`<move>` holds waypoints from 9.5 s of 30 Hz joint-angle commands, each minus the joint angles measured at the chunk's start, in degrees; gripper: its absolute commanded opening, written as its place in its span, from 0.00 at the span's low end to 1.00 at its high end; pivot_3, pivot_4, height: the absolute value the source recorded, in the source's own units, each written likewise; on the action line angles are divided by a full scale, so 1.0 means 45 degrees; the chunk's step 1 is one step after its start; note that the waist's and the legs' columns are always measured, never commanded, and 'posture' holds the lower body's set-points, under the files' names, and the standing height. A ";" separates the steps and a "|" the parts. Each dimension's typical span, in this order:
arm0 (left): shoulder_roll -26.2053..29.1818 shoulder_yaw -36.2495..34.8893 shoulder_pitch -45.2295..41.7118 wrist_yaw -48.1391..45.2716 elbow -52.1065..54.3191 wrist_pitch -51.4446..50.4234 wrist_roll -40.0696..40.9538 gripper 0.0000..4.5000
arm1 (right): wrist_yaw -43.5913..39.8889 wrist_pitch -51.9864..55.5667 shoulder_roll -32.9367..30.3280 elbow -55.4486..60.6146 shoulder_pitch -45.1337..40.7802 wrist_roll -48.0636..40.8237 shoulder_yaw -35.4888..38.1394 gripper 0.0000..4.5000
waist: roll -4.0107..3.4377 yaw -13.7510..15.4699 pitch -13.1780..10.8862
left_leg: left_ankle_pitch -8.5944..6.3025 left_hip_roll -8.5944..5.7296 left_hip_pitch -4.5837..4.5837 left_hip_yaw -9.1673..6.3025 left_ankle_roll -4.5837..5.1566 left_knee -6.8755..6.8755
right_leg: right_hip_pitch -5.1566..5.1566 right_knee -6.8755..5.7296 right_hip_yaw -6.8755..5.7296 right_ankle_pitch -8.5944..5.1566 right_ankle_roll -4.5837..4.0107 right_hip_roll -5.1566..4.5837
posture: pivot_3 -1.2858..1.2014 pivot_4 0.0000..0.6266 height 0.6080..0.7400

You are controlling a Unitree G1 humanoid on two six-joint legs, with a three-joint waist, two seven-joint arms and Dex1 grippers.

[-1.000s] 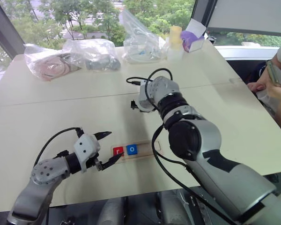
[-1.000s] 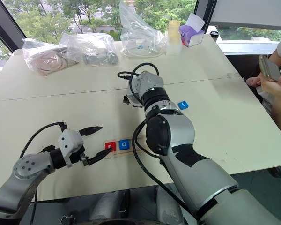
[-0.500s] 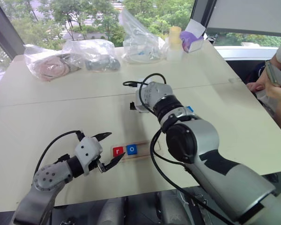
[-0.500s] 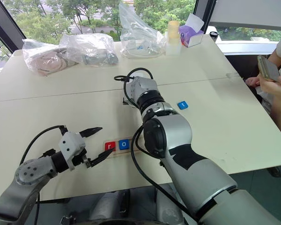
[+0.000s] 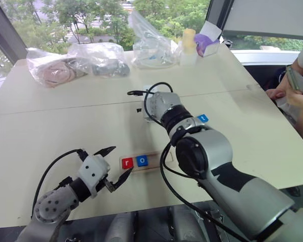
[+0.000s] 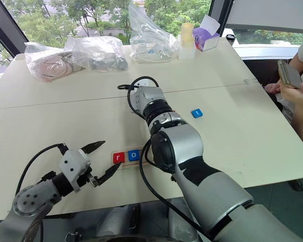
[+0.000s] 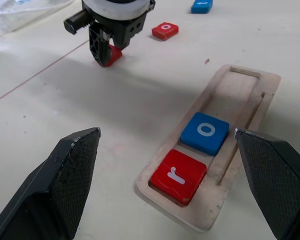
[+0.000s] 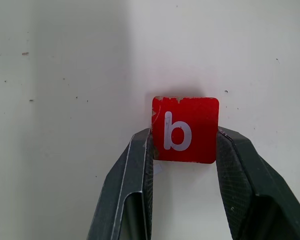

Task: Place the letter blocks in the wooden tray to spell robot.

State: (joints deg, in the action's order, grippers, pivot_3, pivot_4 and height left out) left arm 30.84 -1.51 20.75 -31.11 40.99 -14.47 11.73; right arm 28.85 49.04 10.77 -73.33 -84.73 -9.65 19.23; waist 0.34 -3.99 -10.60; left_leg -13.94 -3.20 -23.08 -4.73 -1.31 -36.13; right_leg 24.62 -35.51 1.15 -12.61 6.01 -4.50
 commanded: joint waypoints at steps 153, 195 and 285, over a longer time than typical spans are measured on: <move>0.2139 -0.0226 -0.2868 -0.4128 -0.1896 -0.0605 0.2783 1.00 | -2.2518 -0.4258 -1.0474 1.8186 1.0811 0.1393 -1.0339 0.48 | 0.0009 0.0745 -0.0040 | -0.0060 0.0008 0.0102 0.0021 0.0069 -0.0180 | -0.0220 0.0076 0.0000 -0.0035 -0.0014 -0.0041 | 0.52 0.24 1.00; 0.1945 0.0197 -0.3124 -0.3791 -0.1801 -0.0704 0.2777 1.00 | -2.1413 -0.5387 -0.9801 1.6596 1.0369 0.2076 -1.0350 0.99 | 0.0013 0.0727 -0.0045 | -0.0061 0.0008 0.0093 0.0021 0.0068 -0.0164 | -0.0206 0.0084 -0.0002 -0.0036 -0.0014 -0.0040 | 0.52 0.24 1.00; 0.0733 0.1673 -0.5718 -0.4943 -0.4422 0.0225 0.2124 1.00 | -0.7390 0.9657 -0.4956 2.5932 1.6581 0.0079 -0.2907 0.38 | 0.0013 0.0731 0.0021 | -0.0042 0.0002 -0.0045 -0.0013 0.0054 -0.0169 | -0.0071 0.0055 -0.0032 -0.0034 -0.0013 -0.0022 | 0.52 0.24 1.00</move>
State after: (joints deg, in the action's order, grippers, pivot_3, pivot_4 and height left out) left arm 34.26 6.01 -4.65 -53.00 20.38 -14.40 21.23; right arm -4.73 90.44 -12.14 43.74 -11.17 -8.14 6.16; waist 0.40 -0.70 -10.50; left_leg -14.14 -3.20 -23.28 -4.79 -1.06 -36.89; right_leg 24.31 -35.26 1.01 -12.76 5.95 -4.60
